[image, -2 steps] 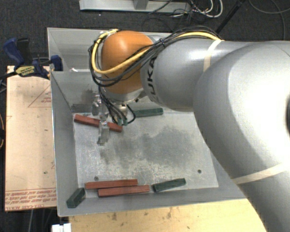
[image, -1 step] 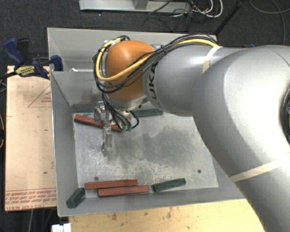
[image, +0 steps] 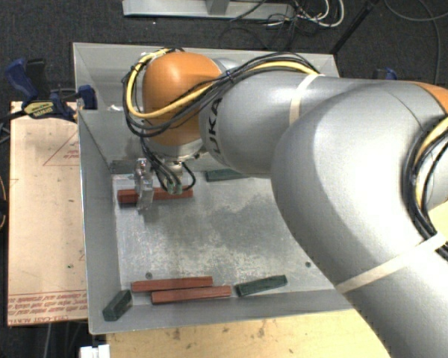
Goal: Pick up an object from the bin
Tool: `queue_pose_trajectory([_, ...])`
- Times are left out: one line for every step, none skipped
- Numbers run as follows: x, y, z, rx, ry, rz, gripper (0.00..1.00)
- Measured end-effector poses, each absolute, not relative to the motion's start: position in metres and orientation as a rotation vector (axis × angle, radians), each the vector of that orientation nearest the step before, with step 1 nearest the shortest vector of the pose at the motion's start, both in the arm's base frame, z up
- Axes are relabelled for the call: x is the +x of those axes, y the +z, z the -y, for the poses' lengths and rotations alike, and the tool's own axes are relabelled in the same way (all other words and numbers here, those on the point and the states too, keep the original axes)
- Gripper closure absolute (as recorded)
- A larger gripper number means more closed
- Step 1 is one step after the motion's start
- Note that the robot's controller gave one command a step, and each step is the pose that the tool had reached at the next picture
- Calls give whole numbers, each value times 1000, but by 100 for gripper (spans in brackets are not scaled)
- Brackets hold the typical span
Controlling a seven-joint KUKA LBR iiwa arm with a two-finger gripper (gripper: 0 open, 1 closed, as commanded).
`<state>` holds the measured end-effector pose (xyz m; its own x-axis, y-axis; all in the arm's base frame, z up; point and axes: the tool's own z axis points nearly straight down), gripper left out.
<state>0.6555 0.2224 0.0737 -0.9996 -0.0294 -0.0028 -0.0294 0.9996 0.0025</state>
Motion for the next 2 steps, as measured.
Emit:
queue_pose_trajectory([656, 74, -222, -45, 4, -3139, 100])
queue_pose_trajectory([636, 87, -222, 135, -2, -3142, 100])
